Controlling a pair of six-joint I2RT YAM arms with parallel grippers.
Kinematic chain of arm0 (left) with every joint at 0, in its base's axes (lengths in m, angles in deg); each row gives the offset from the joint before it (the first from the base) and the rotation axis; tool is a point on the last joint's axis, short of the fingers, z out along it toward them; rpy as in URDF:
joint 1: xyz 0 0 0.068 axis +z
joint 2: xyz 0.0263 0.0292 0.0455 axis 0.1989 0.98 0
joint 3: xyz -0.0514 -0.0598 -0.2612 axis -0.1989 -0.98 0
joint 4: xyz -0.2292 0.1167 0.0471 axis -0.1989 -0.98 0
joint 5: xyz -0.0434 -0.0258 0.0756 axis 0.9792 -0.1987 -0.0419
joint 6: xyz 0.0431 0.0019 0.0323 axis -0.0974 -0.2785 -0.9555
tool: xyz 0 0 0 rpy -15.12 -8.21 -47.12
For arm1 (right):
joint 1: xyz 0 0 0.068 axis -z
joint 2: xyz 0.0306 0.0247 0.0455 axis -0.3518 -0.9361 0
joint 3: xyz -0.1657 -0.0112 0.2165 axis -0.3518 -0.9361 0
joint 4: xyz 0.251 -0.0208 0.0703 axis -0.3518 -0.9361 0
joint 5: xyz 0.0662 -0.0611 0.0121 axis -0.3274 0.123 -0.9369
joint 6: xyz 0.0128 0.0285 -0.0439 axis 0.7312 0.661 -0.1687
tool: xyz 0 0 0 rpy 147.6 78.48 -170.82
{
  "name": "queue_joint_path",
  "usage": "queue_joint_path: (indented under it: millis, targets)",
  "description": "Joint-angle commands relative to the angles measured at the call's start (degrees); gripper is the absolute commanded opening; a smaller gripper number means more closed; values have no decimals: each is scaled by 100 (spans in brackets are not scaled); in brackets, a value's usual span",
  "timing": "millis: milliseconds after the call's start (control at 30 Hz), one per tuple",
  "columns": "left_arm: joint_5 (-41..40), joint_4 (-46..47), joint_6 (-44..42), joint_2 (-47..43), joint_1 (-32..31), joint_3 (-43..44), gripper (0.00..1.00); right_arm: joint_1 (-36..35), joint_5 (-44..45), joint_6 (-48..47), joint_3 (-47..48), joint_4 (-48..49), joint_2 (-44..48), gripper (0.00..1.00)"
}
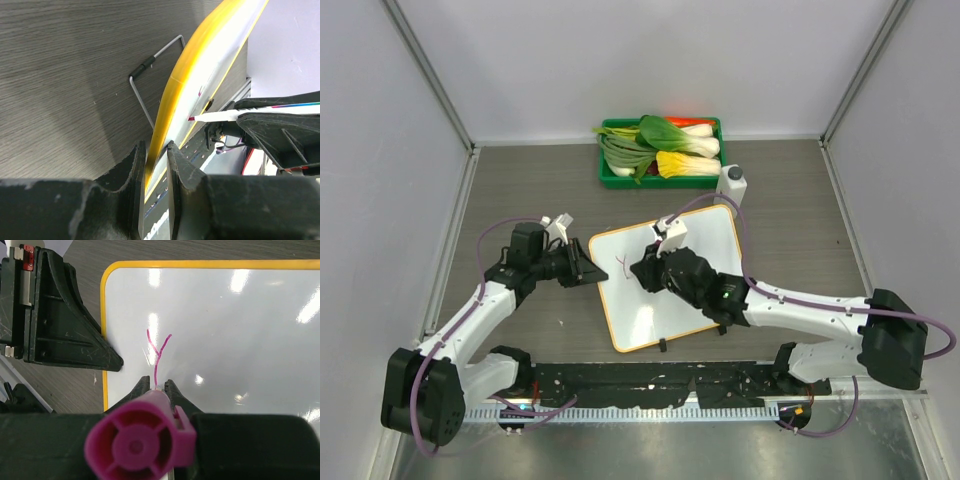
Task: Write a sentence on the whiteboard
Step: Write on the whiteboard at the whiteboard stand.
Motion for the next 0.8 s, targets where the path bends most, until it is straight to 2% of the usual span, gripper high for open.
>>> queue_joint_path:
  millis: [0,200,367,767]
  targets:
    - [39,47,0,4,-36,78,7,-1,64,16,0,-303,184,1]
    - [39,30,-8,-4,-36,78,6,-1,-138,166,308,-232,456,1]
    - [39,30,-8,-4,-45,87,7,-1,344,69,439,-267,633,1]
    - [48,30,-17,31,-45,87,6,-1,679,-80,642,-417,203,1]
